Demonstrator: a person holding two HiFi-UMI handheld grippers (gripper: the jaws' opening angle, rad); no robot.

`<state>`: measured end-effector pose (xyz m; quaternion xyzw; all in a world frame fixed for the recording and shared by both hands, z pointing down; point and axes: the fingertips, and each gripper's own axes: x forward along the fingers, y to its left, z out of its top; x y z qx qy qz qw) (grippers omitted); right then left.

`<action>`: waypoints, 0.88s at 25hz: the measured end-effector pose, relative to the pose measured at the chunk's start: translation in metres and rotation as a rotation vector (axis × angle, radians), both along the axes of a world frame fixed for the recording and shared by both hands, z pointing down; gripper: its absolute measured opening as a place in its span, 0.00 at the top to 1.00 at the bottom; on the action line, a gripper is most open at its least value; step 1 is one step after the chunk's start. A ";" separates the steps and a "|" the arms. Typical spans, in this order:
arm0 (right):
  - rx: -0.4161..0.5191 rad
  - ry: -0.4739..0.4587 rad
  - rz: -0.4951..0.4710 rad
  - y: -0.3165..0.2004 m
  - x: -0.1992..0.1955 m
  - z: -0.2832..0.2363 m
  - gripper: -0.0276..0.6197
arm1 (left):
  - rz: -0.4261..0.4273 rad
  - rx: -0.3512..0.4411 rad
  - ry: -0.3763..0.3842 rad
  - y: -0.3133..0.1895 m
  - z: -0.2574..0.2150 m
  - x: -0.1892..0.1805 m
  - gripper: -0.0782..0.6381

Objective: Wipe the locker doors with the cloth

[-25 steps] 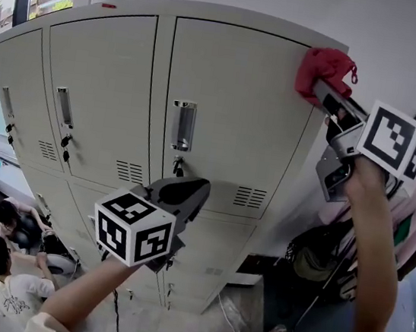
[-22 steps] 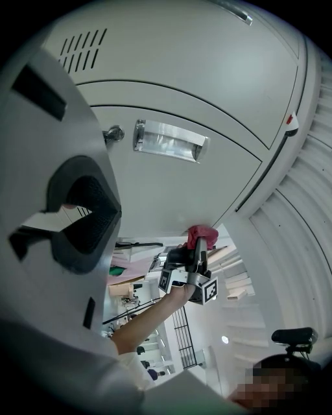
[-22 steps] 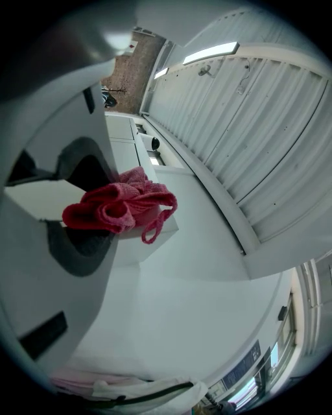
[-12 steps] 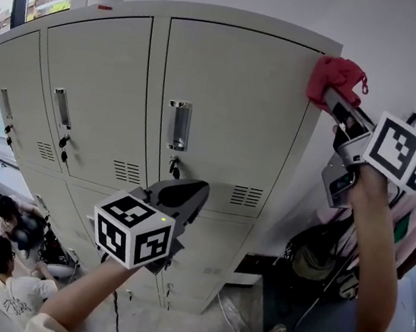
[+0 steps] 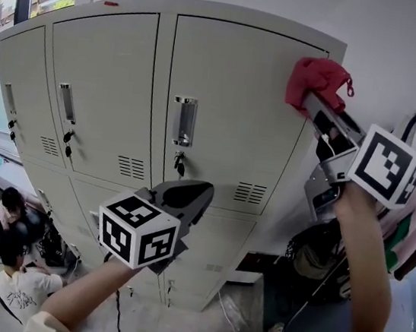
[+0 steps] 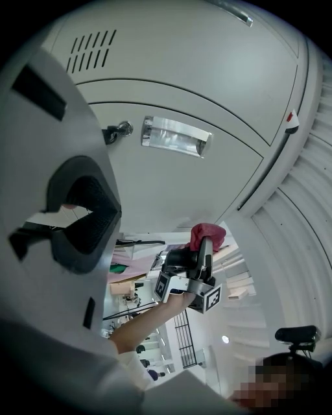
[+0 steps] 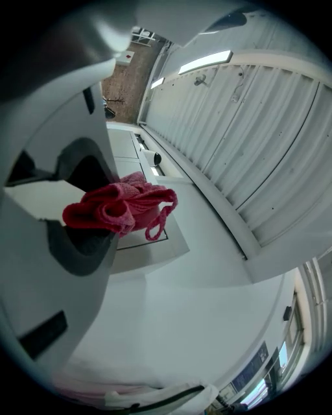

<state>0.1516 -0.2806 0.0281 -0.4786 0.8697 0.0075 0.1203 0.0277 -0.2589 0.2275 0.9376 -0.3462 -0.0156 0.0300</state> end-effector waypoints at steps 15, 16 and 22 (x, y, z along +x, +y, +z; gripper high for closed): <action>-0.022 0.054 -0.277 -0.011 -0.130 0.035 0.79 | -0.055 -0.009 -0.015 0.008 0.002 -0.030 0.88; -0.019 0.057 -0.288 -0.012 -0.137 0.036 0.79 | -0.058 -0.007 -0.019 0.009 0.002 -0.031 0.88; -0.033 0.049 -0.334 -0.023 -0.173 0.048 0.79 | -0.057 -0.002 -0.018 0.014 0.000 -0.035 0.88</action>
